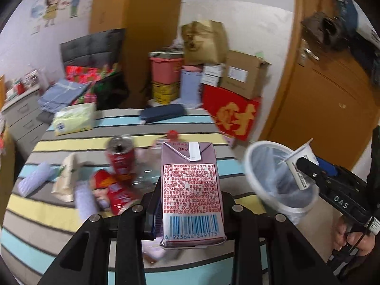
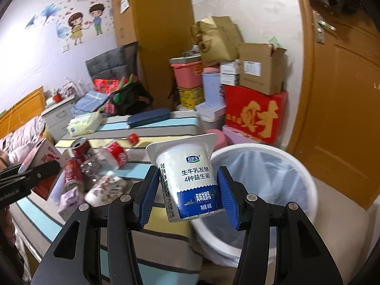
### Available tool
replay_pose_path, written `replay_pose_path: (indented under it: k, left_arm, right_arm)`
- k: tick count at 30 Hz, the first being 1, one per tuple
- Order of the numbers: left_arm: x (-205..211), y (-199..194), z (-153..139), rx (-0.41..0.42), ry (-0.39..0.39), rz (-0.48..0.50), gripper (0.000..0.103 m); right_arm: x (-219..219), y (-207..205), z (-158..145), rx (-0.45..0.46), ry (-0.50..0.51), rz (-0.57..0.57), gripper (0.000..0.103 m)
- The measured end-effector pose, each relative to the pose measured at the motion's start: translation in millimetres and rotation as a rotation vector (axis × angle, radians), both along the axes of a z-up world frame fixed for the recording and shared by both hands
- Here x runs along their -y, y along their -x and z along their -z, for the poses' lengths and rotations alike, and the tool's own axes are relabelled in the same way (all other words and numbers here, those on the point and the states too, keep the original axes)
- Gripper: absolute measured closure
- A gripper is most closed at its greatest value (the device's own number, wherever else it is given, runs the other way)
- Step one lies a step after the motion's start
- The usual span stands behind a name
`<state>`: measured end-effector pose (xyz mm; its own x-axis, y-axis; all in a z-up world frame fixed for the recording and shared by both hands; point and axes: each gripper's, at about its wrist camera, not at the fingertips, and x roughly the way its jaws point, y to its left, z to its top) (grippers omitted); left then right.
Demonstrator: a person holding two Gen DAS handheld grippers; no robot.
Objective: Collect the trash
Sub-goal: 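Carry the pink juice box and yogurt cup over the white wastebasket, then open both tools to drop the juice box and yogurt cup into the wastebasket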
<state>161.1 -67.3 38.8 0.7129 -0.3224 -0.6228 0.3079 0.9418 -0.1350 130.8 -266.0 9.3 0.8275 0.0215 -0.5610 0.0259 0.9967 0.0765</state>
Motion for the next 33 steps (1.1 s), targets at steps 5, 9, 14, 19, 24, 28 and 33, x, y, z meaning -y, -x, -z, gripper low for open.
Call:
replay_pose_path:
  k: [5,9,14,19,24,28,33]
  left_arm:
    - [44,-8,3,-0.017,0.001,0.078,0.068]
    - [81,-15,7,-0.027,0.003,0.147,0.068]
    - [120,-24,18,-0.059,0.009,0.218,0.068]
    - [152,-29,30,-0.077,0.001,0.271,0.068]
    - [176,-37,43,-0.095,-0.039,0.291,0.068]
    - [188,-46,52,-0.109,-0.042,0.302,0.068]
    - [192,-56,59,-0.132,-0.022,0.305,0.058]
  right_arm:
    - [26,4,2,-0.011,-0.006,0.069,0.051]
    - [45,3,7,-0.033,-0.004,0.121,0.051]
    - [64,-2,20,-0.075,-0.005,0.169,0.051]
    - [76,-7,32,-0.114,0.019,0.182,0.051]
    - [82,-12,39,-0.142,0.053,0.182,0.050]
    - [89,-15,43,-0.161,0.063,0.191,0.050]
    - [95,-19,48,-0.183,0.052,0.196,0.050]
